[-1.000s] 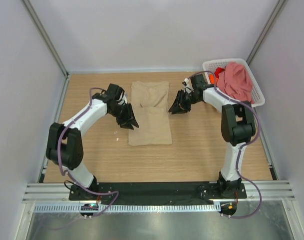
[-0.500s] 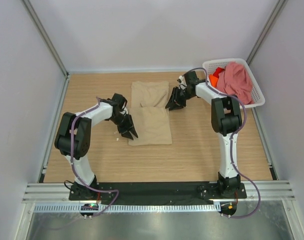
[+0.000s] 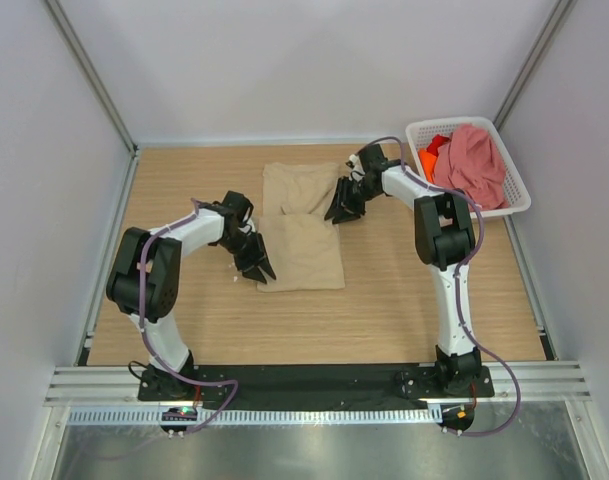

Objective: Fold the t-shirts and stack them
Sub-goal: Fold the tshirt

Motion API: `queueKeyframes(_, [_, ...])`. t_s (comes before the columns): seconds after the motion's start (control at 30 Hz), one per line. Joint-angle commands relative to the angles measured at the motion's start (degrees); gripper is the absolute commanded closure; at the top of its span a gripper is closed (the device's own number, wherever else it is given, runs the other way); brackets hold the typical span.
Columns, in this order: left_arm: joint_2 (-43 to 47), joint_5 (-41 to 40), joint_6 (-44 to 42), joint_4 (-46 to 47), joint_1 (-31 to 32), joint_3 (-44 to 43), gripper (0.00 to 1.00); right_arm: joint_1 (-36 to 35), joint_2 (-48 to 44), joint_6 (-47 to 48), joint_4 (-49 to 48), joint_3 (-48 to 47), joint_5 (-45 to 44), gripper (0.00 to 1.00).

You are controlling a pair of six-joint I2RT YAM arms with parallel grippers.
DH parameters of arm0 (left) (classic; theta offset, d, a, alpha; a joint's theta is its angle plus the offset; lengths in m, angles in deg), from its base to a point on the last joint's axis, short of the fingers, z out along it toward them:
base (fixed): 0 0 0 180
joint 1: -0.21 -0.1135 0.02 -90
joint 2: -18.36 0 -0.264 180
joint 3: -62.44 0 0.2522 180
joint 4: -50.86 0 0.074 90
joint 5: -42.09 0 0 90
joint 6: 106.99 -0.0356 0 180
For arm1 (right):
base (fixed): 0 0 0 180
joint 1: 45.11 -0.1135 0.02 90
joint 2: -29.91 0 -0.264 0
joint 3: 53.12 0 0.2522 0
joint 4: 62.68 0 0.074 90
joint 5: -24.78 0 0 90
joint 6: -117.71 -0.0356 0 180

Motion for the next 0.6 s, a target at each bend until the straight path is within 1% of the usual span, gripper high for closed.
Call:
queueKeyframes(0.0, [2.58,1.49,-0.33,0.87,-0.13,0.26,0.69,-0.23,0.19,0.95,1.19,-2.87,-2.61,0.61])
queueKeyframes(0.2, [3.02,1.58,-1.21,0.52,-0.13,0.96,0.69,-0.32,0.98,2.88,4.18,-5.07,-6.65,0.62])
queueKeyframes(0.3, [3.29,1.58,-1.47,0.43,-0.13,1.49,0.69,-0.58,1.51,3.76,5.06,-5.51,-7.8,0.66])
queueKeyframes(0.43, [3.55,1.67,-1.56,0.43,-0.04,1.93,0.69,-0.75,2.83,3.59,6.11,-6.99,-9.29,0.75])
queueKeyframes(0.47, [3.64,1.49,-1.64,0.43,-0.04,1.93,0.69,-0.67,3.0,3.59,6.46,-7.44,-9.56,0.81])
queueKeyframes(0.57, [3.81,1.41,-1.64,0.25,-0.04,2.28,0.69,-0.76,2.13,3.32,6.38,-8.23,-9.47,0.92])
